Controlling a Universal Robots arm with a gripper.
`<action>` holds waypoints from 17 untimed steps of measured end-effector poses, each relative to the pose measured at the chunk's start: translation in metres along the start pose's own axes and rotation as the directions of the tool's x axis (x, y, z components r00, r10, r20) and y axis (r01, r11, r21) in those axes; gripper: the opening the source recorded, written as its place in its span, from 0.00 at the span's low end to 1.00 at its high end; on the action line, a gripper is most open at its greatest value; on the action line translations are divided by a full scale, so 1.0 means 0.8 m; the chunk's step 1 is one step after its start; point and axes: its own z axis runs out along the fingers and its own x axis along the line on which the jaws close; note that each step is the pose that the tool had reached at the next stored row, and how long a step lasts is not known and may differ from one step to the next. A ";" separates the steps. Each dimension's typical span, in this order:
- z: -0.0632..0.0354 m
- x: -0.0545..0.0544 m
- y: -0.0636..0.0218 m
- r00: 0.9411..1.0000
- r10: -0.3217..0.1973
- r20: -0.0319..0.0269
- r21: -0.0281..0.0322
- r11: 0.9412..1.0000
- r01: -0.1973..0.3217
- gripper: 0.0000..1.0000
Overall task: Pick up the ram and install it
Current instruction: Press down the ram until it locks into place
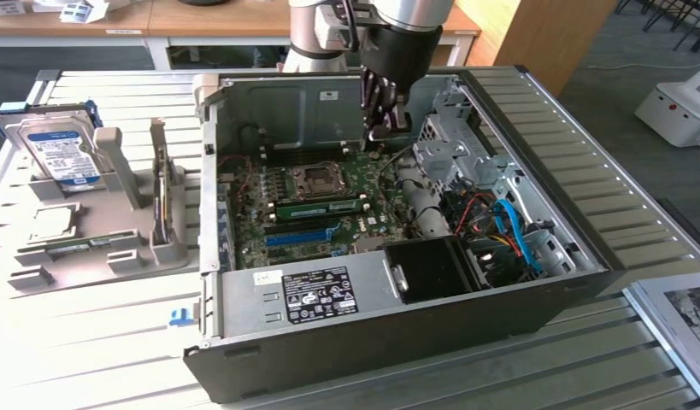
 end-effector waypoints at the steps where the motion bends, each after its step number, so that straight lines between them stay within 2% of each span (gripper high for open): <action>1: 0.000 0.000 -0.001 1.000 0.000 0.000 0.000 1.000 0.000 0.10; 6: 0.001 0.000 -0.001 1.000 0.000 0.000 0.000 1.000 0.000 0.10; 17: 0.023 0.001 -0.002 1.000 0.000 0.000 0.000 1.000 0.000 0.10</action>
